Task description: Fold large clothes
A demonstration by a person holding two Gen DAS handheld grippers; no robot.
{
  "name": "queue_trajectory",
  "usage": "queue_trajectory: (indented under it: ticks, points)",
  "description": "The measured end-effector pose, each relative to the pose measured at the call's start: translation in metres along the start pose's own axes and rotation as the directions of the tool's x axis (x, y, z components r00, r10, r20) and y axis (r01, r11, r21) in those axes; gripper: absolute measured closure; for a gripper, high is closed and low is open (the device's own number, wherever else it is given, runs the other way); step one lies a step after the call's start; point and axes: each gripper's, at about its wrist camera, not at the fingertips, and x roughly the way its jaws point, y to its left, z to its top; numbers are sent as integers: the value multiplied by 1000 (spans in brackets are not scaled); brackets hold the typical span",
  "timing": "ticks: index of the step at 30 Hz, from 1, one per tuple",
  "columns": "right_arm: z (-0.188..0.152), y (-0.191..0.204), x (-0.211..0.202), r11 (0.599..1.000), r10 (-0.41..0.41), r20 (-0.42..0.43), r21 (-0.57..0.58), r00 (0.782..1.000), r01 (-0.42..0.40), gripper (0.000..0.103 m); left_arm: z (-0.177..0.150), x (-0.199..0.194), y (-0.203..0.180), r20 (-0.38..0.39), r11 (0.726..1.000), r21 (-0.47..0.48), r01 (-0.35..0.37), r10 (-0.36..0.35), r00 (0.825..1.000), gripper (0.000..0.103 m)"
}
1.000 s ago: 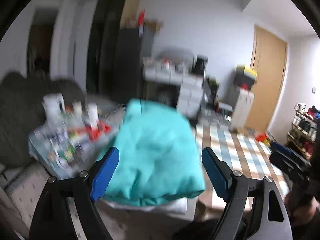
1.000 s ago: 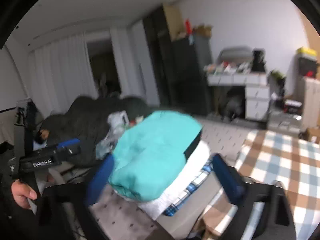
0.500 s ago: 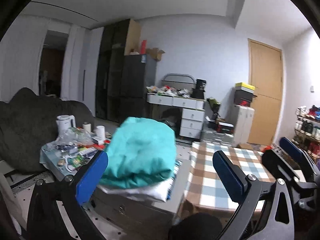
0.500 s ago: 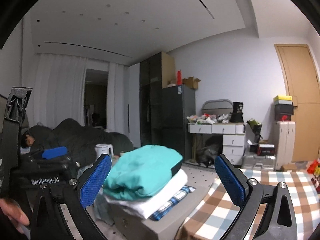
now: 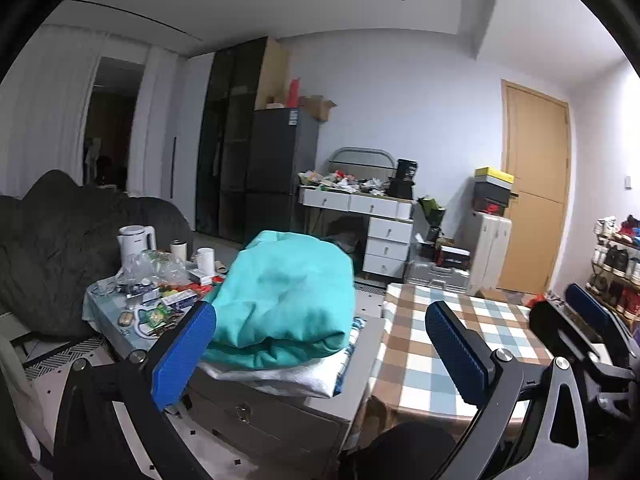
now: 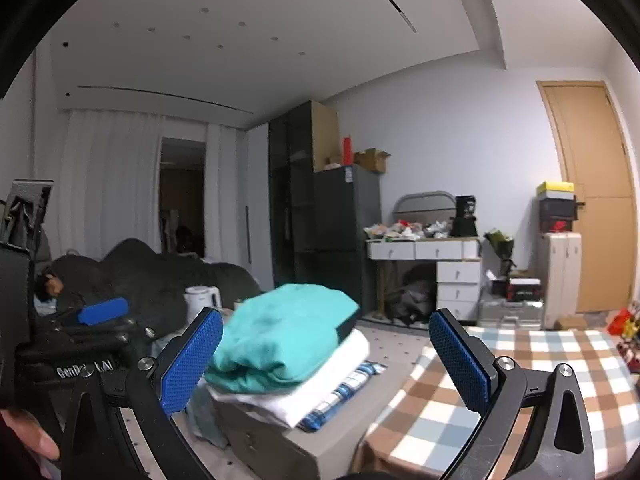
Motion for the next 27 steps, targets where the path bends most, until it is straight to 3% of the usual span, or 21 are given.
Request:
queue_trajectory:
  ticks: [8, 27]
  points:
    - [-1, -2, 0, 1000, 11, -3, 12, 1000, -11, 0, -4, -1, -9, -17, 999, 49, 0, 1, 1000, 1]
    - [-4, -4, 4, 999, 17, -23, 50, 1000, -16, 0, 9, -18, -18, -1, 998, 62, 6, -6, 1000, 1]
